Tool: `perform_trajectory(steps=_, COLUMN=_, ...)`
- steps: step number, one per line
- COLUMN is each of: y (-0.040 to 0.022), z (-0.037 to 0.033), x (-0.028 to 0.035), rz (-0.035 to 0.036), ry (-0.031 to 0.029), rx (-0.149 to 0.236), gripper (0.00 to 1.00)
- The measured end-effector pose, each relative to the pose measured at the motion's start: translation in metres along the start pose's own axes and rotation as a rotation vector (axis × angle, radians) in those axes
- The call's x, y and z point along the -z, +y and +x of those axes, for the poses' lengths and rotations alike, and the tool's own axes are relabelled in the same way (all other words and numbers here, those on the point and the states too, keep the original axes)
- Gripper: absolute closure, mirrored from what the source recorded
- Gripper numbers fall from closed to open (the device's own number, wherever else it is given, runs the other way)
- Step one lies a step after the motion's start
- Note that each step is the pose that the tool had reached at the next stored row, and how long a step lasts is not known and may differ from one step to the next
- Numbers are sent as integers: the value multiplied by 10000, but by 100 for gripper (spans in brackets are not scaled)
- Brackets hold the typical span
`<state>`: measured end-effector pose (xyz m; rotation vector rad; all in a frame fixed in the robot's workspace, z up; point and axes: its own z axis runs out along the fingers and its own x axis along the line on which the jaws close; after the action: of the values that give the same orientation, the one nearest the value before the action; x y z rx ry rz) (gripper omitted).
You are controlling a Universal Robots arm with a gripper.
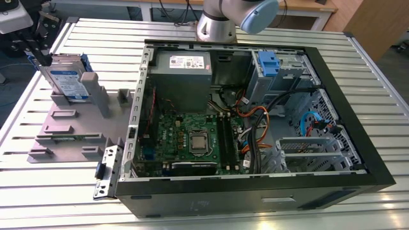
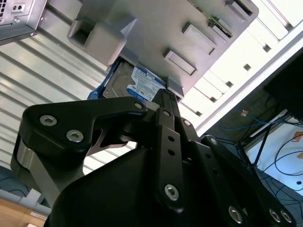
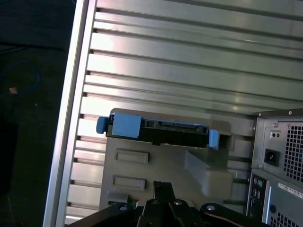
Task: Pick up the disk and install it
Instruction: 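Pick up the disk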
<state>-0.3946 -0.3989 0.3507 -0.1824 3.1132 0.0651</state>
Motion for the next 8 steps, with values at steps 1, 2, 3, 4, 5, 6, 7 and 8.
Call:
perform_trajectory(steps=1, y=0, z=0, x=0, rz=-1, ry=2, rx=36, gripper=90)
perform_trajectory(steps=2, y=0, z=0, x=0, rz=-2, ry=3, rx=73, gripper=90)
perform_trajectory(steps=3, y=0, z=0, x=0, rz=-2, ry=4, rx=109, gripper=90)
perform_trajectory(steps=4, y=0, z=0, x=0, rz=-3, ry=6, rx=146, gripper=90)
perform_trajectory(steps=5, y=0, z=0, x=0, rz=-4, ry=7, rx=184, gripper=90)
perform_trajectory(steps=6, y=0, z=0, x=0, rz=-5, ry=9, rx=224, gripper=90)
perform_trajectory(steps=7, y=0, z=0, x=0, rz=-6, ry=11, rx=262, gripper=90)
perform_trajectory(steps=8, y=0, z=0, x=0, rz=-7, ry=12, rx=299, gripper=90)
